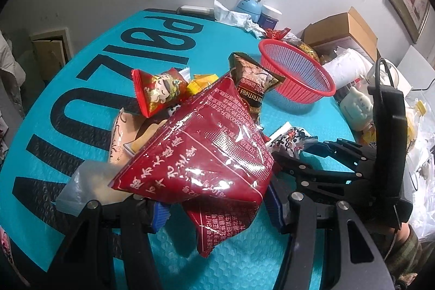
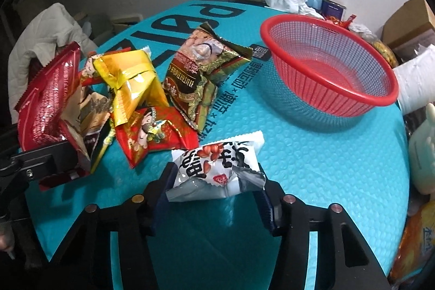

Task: Organize snacks
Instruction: 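Lift the red bag with the left gripper while the right gripper carries the white packet over the basket, then open both grippers to drop the red bag and white packet into the red basket, then move both grippers back toward the snack pile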

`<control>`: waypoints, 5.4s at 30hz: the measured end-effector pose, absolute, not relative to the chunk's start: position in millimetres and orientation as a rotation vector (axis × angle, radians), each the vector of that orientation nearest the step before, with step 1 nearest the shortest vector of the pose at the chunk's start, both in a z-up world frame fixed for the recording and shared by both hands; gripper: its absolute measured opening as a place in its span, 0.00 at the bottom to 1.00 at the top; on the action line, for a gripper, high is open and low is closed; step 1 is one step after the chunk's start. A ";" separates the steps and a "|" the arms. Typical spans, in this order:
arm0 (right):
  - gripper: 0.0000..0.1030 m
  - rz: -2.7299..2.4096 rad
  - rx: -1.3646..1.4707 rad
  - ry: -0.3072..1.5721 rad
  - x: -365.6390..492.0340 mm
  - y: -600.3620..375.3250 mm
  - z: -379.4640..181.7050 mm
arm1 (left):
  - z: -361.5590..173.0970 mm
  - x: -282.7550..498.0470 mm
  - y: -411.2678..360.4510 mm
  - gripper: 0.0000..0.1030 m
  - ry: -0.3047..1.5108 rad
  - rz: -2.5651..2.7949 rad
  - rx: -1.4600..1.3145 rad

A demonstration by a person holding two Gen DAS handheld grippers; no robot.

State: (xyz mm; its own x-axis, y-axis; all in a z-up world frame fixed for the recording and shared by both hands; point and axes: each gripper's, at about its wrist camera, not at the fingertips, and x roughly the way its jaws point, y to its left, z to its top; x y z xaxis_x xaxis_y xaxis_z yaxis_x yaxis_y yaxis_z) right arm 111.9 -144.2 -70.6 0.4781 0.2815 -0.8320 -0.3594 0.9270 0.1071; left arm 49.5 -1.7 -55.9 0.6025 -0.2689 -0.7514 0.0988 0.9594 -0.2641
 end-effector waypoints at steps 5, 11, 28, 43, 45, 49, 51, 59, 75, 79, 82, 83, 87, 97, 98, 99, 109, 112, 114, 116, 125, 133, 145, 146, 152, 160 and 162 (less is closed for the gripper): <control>0.51 0.389 -0.060 0.987 103.8 -147.1 -66.3 | -53.8 44.1 -3.3 0.55 0.895 -0.220 -0.202; 0.51 0.387 -0.037 0.966 89.7 -151.3 -56.1 | -50.4 34.0 -5.6 0.55 0.884 -0.230 -0.195; 0.51 0.336 -0.002 0.916 28.1 -176.3 -28.6 | -42.6 5.8 -38.6 0.55 0.861 -0.342 -0.150; 0.51 0.240 -0.001 0.832 23.5 -214.3 7.3 | -10.1 30.9 -75.7 0.55 0.795 -0.464 -0.106; 0.51 0.243 0.013 0.825 29.0 -216.6 12.7 | -0.7 36.5 -78.9 0.55 0.768 -0.472 -0.093; 0.51 0.234 0.015 0.798 39.8 -219.3 23.9 | 17.0 50.4 -84.0 0.55 0.717 -0.476 -0.068; 0.51 0.224 0.001 0.784 47.8 -220.2 30.8 | 25.6 58.7 -85.6 0.55 0.697 -0.476 -0.057; 0.51 0.184 -0.012 0.748 83.4 -227.5 50.5 | 55.0 98.5 -93.5 0.55 0.634 -0.478 -0.030; 0.51 0.053 -0.041 0.720 166.4 -245.3 59.8 | 58.8 201.0 -126.5 0.55 0.626 -0.489 -0.004; 0.51 0.016 -0.029 0.738 187.9 -250.7 51.6 | 52.1 226.1 -134.9 0.55 0.643 -0.478 0.022; 0.51 -0.014 -0.020 0.749 201.1 -252.8 44.8 | 46.2 241.2 -141.4 0.55 0.660 -0.470 0.040; 0.51 -0.026 -0.023 0.750 204.5 -253.0 42.6 | 43.6 245.3 -144.0 0.55 0.665 -0.464 0.050; 0.51 -0.050 -0.024 0.767 218.7 -256.3 31.3 | 27.5 260.6 -151.3 0.55 0.711 -0.448 0.072; 0.59 -0.031 -0.006 0.825 228.7 -265.8 9.1 | -1.5 277.1 -165.8 0.62 0.815 -0.413 0.144; 0.61 -0.034 -0.011 0.825 228.4 -264.7 8.6 | -3.1 278.7 -166.7 0.63 0.829 -0.407 0.147; 0.63 -0.037 -0.019 0.828 229.0 -263.8 7.8 | -4.4 279.8 -166.5 0.64 0.843 -0.401 0.147; 0.72 -0.061 -0.019 0.819 218.5 -262.7 15.2 | 8.4 269.1 -168.4 0.68 0.812 -0.372 0.179; 0.72 -0.061 -0.017 0.807 211.6 -261.7 22.5 | 15.2 264.1 -168.2 0.68 0.805 -0.380 0.177; 0.72 -0.061 -0.022 0.796 208.2 -260.9 27.5 | 20.6 259.2 -167.7 0.68 0.795 -0.384 0.175; 0.72 -0.061 -0.027 0.783 203.8 -259.8 33.5 | 26.4 253.8 -166.7 0.68 0.781 -0.380 0.177; 0.72 -0.062 -0.042 0.712 180.7 -254.1 66.4 | 60.0 226.2 -156.7 0.68 0.714 -0.388 0.161; 0.72 -0.060 -0.053 0.651 153.0 -246.8 95.0 | 89.0 192.2 -145.9 0.68 0.643 -0.384 0.149; 0.72 -0.026 -0.079 0.568 99.6 -224.8 124.5 | 114.7 133.4 -121.0 0.68 0.567 -0.371 0.117; 0.72 -0.023 -0.081 0.564 95.0 -223.2 125.5 | 115.7 128.4 -118.6 0.68 0.562 -0.366 0.116; 0.72 0.007 -0.077 0.548 67.8 -212.5 128.3 | 118.8 92.0 -100.2 0.68 0.535 -0.325 0.105; 0.74 0.073 -0.068 0.536 34.1 -196.0 125.8 | 110.6 44.1 -75.3 0.68 0.534 -0.259 0.068; 0.74 0.100 -0.068 0.540 26.1 -190.4 121.8 | 105.8 34.0 -71.3 0.68 0.541 -0.247 0.064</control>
State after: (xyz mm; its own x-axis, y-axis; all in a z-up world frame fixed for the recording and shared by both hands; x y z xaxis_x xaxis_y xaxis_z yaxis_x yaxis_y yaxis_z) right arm 26.1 -190.4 121.8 0.8528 0.0774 -0.5165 -0.1133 0.9928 -0.0383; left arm 34.0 -71.3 105.8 0.8285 -0.2154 -0.5170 0.2492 0.9684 -0.0041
